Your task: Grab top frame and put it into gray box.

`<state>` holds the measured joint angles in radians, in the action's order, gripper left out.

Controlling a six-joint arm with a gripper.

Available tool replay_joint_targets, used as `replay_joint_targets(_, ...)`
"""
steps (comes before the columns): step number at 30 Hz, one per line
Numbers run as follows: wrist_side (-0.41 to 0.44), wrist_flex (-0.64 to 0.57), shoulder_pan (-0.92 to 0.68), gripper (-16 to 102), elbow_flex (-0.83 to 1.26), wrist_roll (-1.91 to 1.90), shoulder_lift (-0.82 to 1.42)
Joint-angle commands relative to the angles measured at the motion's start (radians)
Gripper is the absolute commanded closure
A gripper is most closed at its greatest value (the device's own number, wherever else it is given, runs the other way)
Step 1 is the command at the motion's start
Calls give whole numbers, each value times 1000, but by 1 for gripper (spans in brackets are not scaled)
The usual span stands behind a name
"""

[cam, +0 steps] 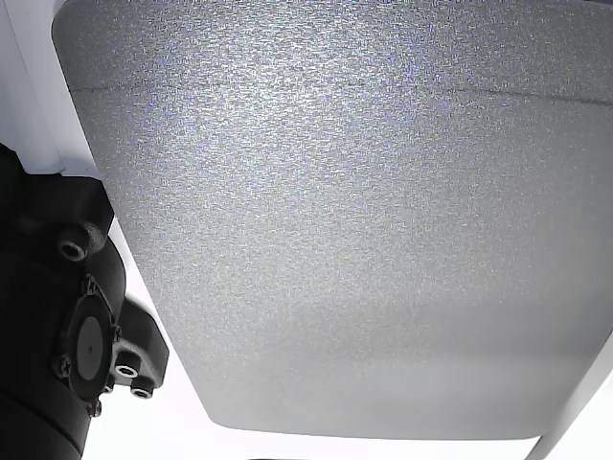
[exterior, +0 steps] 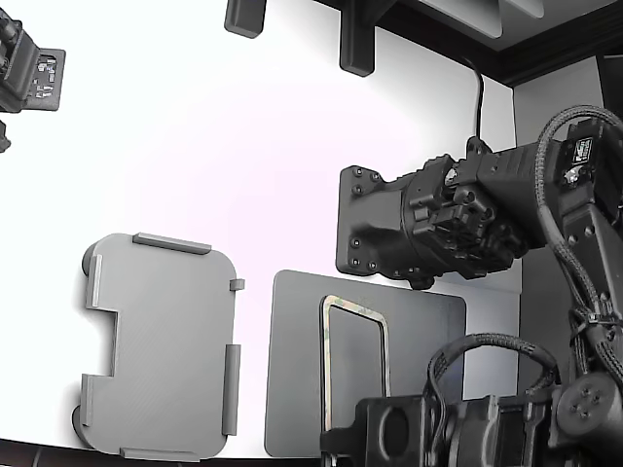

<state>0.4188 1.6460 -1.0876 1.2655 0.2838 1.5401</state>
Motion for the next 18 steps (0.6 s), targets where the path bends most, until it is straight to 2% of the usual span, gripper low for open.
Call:
replay_joint_targets(1, 35, 8, 67, 97, 2, -569, 28)
replay_joint_targets(4, 48, 9, 124, 97, -5, -696, 34)
replay_joint_targets(7, 48, 9, 193, 97, -8, -1058, 37)
replay_joint_targets(10, 15, 9, 262, 99, -9, -1367, 40)
replay_joint_targets(12, -5, 9, 302, 99, -6, -1402, 41)
replay_joint_targets(16, -97, 9, 400, 98, -40, -1453, 0)
replay_joint_targets(18, -110, 9, 426, 98, -51, -1623, -12)
